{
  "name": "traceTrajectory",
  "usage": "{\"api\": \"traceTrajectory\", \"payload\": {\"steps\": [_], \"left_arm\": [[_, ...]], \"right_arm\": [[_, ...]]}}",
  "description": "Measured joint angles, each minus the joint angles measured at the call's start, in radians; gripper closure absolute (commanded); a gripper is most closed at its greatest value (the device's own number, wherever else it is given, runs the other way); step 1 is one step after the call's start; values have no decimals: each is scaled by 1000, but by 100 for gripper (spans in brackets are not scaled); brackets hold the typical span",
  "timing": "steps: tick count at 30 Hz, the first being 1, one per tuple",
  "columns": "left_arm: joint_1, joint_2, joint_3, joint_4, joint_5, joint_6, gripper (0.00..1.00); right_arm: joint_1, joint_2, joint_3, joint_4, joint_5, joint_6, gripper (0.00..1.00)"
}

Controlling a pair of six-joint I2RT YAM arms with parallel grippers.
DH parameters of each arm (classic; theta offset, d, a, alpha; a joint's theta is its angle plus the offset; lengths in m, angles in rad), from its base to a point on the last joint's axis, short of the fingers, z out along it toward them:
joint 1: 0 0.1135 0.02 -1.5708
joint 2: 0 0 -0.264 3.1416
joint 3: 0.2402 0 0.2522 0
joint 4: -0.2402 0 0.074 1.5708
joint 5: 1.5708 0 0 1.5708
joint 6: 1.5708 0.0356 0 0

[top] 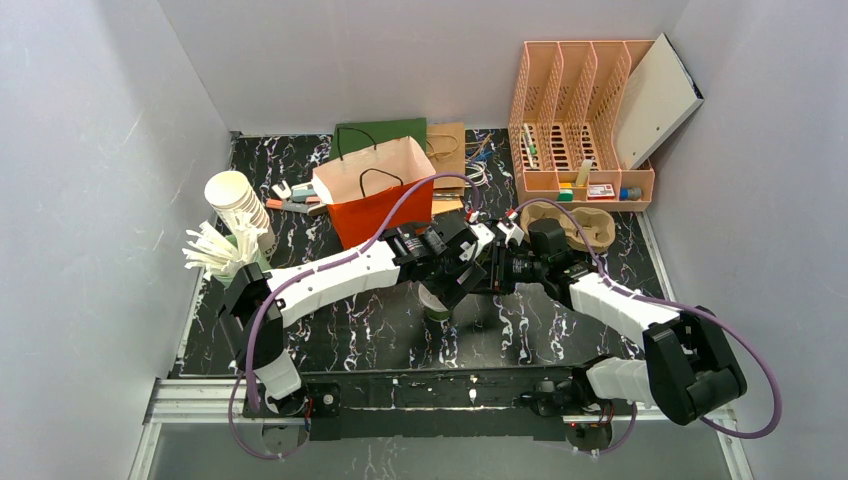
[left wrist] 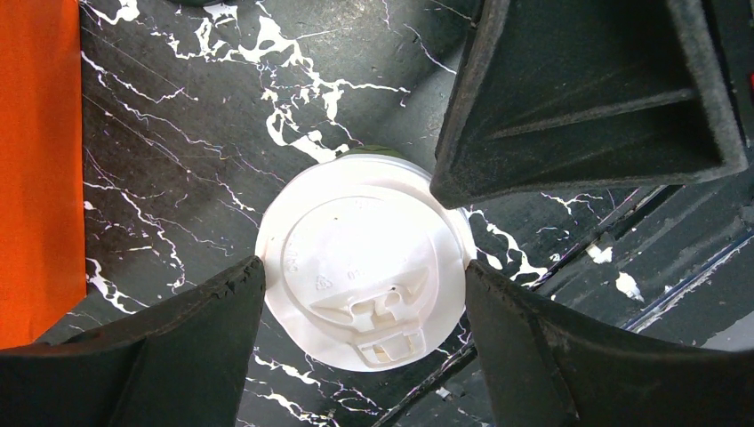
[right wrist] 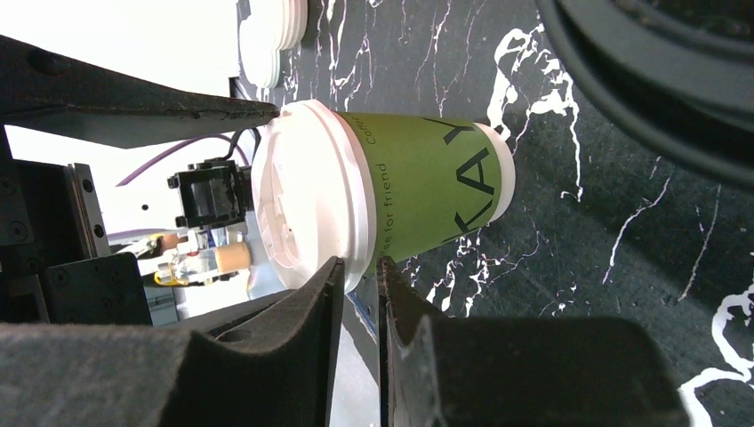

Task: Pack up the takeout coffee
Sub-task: Close the cup lid on the coffee cup.

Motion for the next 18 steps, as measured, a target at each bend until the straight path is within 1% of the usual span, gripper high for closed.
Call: {"api": "traceTrajectory", "payload": {"steps": [18], "left_arm": [[1,-17,-27,26,-6,-14,22]], "right_arm": [[-8,19,-13,45,-21,-24,74]]}}
